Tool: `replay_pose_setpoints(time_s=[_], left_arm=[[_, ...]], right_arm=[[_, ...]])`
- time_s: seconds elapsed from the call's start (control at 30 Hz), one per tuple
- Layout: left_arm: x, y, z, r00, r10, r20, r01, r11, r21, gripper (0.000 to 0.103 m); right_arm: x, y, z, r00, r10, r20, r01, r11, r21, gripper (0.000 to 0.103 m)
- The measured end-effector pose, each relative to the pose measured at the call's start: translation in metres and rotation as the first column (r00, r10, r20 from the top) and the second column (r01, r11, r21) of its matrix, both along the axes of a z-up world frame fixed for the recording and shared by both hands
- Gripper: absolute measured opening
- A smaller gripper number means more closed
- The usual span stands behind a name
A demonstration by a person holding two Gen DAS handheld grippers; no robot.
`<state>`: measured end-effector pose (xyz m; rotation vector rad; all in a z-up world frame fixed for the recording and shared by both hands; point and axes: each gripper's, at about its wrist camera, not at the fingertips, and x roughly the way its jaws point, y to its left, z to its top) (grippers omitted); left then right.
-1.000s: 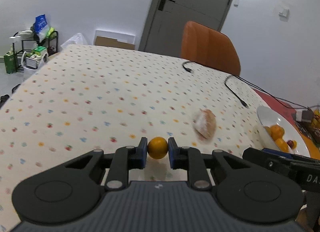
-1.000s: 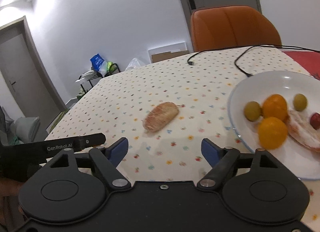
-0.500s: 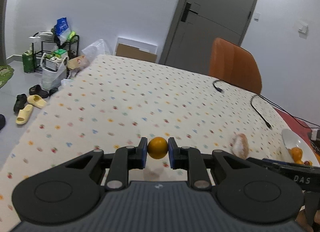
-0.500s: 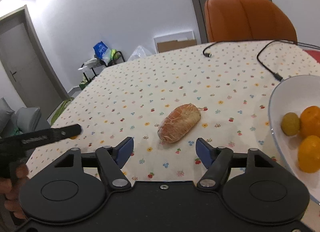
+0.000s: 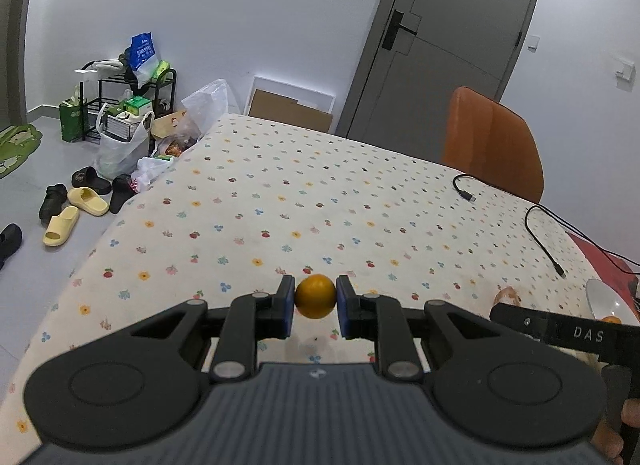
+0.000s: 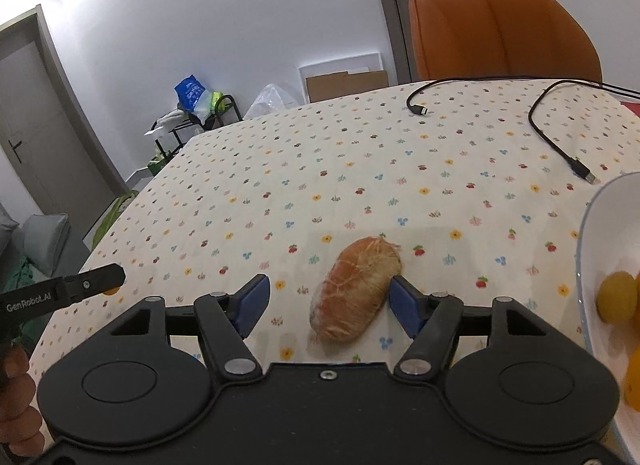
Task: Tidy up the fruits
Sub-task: 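Grasp the peeled pomelo segment with the right tool while the left tool holds the small orange, then carry the pomelo segment and small orange to the white plate and release both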
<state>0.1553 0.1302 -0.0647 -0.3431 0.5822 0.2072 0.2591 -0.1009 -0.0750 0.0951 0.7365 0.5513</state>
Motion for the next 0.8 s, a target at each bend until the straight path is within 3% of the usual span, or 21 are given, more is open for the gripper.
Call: replay_pose_setpoints(time_s=[0.1,0.17,0.2,0.23,0.47,0.8], left_arm=[[0.002,0.0,0.0,1.0,0.002,-0.002,-0.002,1.0,0.001,0.02],[0.003,-0.002,0.001,1.0,-0.002,-0.002,0.002,1.0,0.002,0.02],[0.003,-0.003,0.001,1.0,-0.006,-0.001,0.006,1.0,0.004,0.02],[0.002,-0.004,0.001,1.0,-0.009,-0.001,0.009,1.0,0.005,0.02],[0.0,-0.017,0.004,0.999,-0.046,0.005,0.046,0.999,0.008,0.02],[-0.002,-0.04,0.016,0.994,-0.103,0.026,0.103,0.995,0.009,0.02]], right_arm=[[0.002,0.003,-0.001,1.0,0.004,0.011,-0.004,1.0,-0.01,0.061],[0.002,0.005,-0.002,0.999,0.004,0.032,-0.002,0.999,-0.035,0.048],[0.001,0.006,-0.003,0.999,0.001,0.046,0.001,0.998,-0.055,0.037],[0.0,0.006,-0.003,0.998,0.003,0.056,0.0,0.998,-0.066,0.035],[-0.015,-0.006,-0.002,0.998,0.017,0.053,-0.016,0.999,-0.028,0.034],[-0.039,-0.036,0.014,0.996,-0.046,0.08,0.041,0.997,0.061,0.034]])
